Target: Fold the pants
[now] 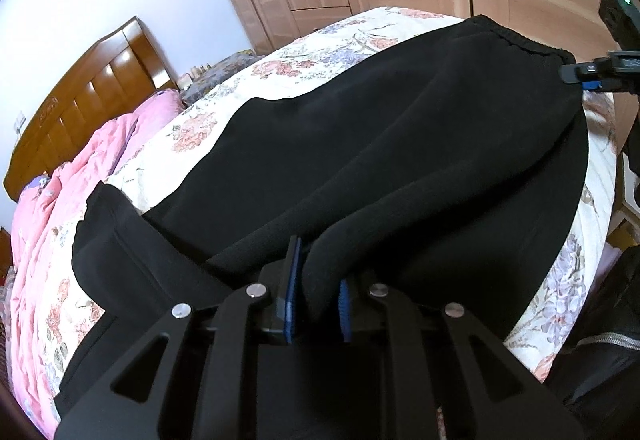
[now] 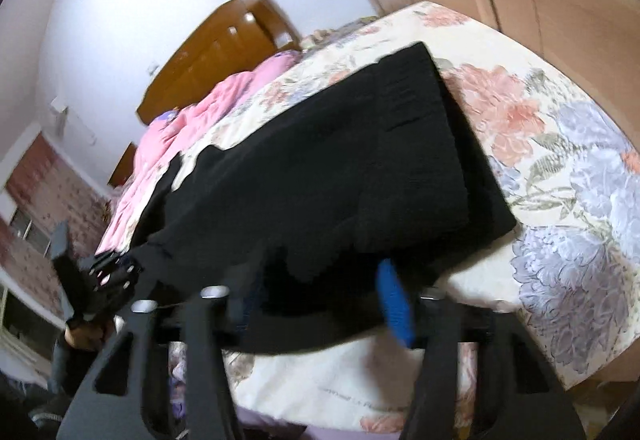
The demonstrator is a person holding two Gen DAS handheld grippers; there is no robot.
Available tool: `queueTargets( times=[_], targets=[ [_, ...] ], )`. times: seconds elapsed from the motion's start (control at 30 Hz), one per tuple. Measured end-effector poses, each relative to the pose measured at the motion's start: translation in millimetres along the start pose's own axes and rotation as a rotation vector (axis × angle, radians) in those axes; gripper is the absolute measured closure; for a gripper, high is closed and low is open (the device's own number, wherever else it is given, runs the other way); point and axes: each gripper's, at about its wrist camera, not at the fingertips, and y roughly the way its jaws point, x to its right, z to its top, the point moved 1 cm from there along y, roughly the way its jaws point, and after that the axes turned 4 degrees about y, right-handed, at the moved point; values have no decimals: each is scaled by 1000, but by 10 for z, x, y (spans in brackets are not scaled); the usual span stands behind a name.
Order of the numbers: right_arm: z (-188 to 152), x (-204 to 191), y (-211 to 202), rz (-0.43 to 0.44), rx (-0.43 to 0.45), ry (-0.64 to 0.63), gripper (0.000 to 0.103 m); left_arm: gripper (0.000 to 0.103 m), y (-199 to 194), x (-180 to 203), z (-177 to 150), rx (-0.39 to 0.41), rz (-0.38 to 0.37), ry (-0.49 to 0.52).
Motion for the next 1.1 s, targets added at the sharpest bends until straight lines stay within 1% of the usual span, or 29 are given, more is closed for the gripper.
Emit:
queueTargets(
  times=[0.07,0.13,0.17,0.23,0.27,0.33,0.4,0.47,0.5,0.53,0.6,0.7,0.83,0.93,1.03,1.1],
  targets=[
    [1,-76,-61,-7,33,-45,89,90,-89,15,12,23,26,22],
    [26,-259,-170,-40,73,-143,91,91,-229,14,33,45,60,36],
    [54,-314,-223,-41,90,-167,91,92,-315,23,50,52,84,50],
    [112,-334,-289,-45,105,-179,91,92,-514,67,84,66,124,88],
    [141,-314,-310,-50,107,-178,92,92,-604,95,98,73,126,104],
    [178,-180,-299,-65,89,-152,92,92,-742,203,109,84,94,132],
    [156,-3,-215,-82,45,-106,92,92,-724,338,83,58,58,168],
    [74,139,-110,-106,-3,-71,92,92,-532,508,-11,-12,25,211],
    [18,193,-72,-103,-16,-45,92,92,-447,555,-56,-41,15,220],
    [1,224,-77,-90,-15,-27,92,92,-344,591,-117,-74,-3,224],
    [0,243,-103,-85,-15,-24,92,92,-242,582,-204,-101,-43,202],
    [-8,249,-104,-82,-18,-23,92,92,-230,534,-219,-95,-64,181],
    [-12,230,-142,-71,-7,-10,92,92,-238,444,-204,-90,-63,180],
    [9,197,-185,-77,-7,-33,92,92,-232,458,-218,-99,-69,178],
    [-43,284,-111,-84,-35,-3,93,92,-167,526,-236,-115,-79,185],
    [-60,274,-141,-86,-28,3,94,92,-175,529,-232,-113,-76,181]
  ],
)
